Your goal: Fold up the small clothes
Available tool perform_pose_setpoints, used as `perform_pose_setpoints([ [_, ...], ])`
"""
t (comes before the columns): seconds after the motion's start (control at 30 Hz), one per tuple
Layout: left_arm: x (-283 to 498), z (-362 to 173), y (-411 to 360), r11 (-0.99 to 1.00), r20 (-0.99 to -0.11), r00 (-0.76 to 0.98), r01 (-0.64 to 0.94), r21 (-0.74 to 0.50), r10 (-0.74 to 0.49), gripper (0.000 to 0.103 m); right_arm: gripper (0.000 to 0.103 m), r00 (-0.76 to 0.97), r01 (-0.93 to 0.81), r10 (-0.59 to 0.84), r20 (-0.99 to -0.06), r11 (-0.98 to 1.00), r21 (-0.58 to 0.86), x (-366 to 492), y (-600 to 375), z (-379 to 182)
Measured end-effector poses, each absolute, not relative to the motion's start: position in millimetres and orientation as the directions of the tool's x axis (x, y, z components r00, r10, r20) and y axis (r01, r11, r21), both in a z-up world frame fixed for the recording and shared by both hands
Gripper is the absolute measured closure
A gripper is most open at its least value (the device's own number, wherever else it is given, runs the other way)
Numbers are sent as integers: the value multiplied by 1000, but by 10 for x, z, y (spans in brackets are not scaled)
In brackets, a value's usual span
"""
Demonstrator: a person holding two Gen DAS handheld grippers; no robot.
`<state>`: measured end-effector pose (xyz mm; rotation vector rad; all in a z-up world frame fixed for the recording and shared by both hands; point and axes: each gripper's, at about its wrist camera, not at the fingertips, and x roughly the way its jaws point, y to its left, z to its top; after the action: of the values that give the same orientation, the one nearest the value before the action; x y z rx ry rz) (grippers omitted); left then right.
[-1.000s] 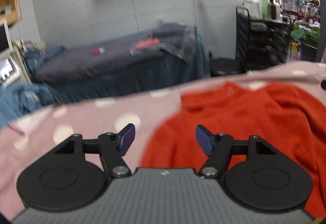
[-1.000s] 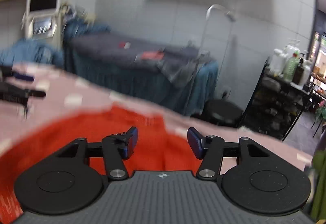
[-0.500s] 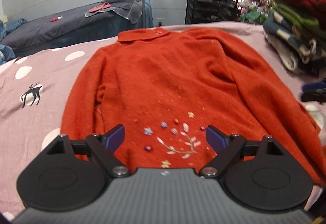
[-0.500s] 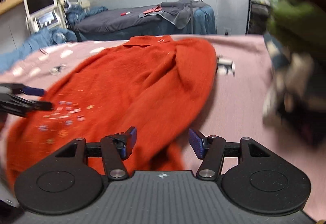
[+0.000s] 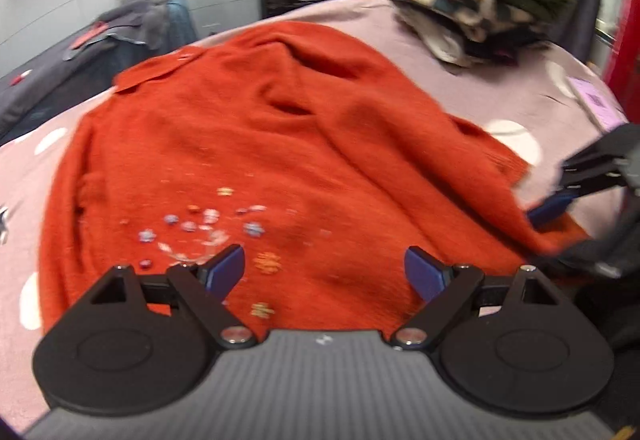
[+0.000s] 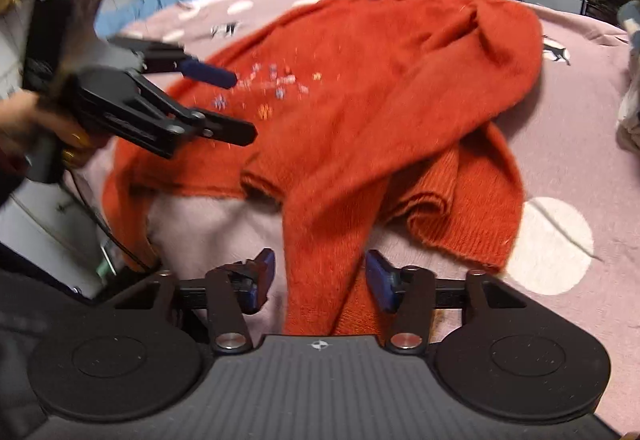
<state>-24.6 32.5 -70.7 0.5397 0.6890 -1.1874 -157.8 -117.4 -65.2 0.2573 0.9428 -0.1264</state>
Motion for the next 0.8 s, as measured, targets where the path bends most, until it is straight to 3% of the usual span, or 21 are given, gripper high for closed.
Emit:
perform_pose_setpoints([
  [0.07, -339, -702, 311, 260, -731, 202, 965, 34, -652, 15, 87, 612, 228, 12, -791, 955, 190, -1607, -1242, -641],
  [0.17, -448, -710, 269, 231, -732, 183, 972, 36, -657, 15, 87, 676, 335, -76, -733, 917, 214, -1790, -1474, -464],
  [0.3, -574, -732, 179, 188, -724, 156, 981, 36, -672, 15, 89, 699, 547, -314, -643, 813, 198, -2207, -1974, -58],
  [0.47, -697, -791, 33, 164, -716, 135, 986, 29, -685, 15, 89, 551, 766, -611, -569, 641, 54, -2746, -2413, 276],
  [0.57, -747, -821, -28, 155, -714, 102, 988, -9, -692, 15, 88, 500, 823, -632, -592, 560, 96, -2925, -2571, 232],
  [0.8, -708, -833, -61, 206, -704, 112, 977, -50, -702, 15, 84, 554, 777, -554, -622, 612, 147, -2635, -2390, -55],
])
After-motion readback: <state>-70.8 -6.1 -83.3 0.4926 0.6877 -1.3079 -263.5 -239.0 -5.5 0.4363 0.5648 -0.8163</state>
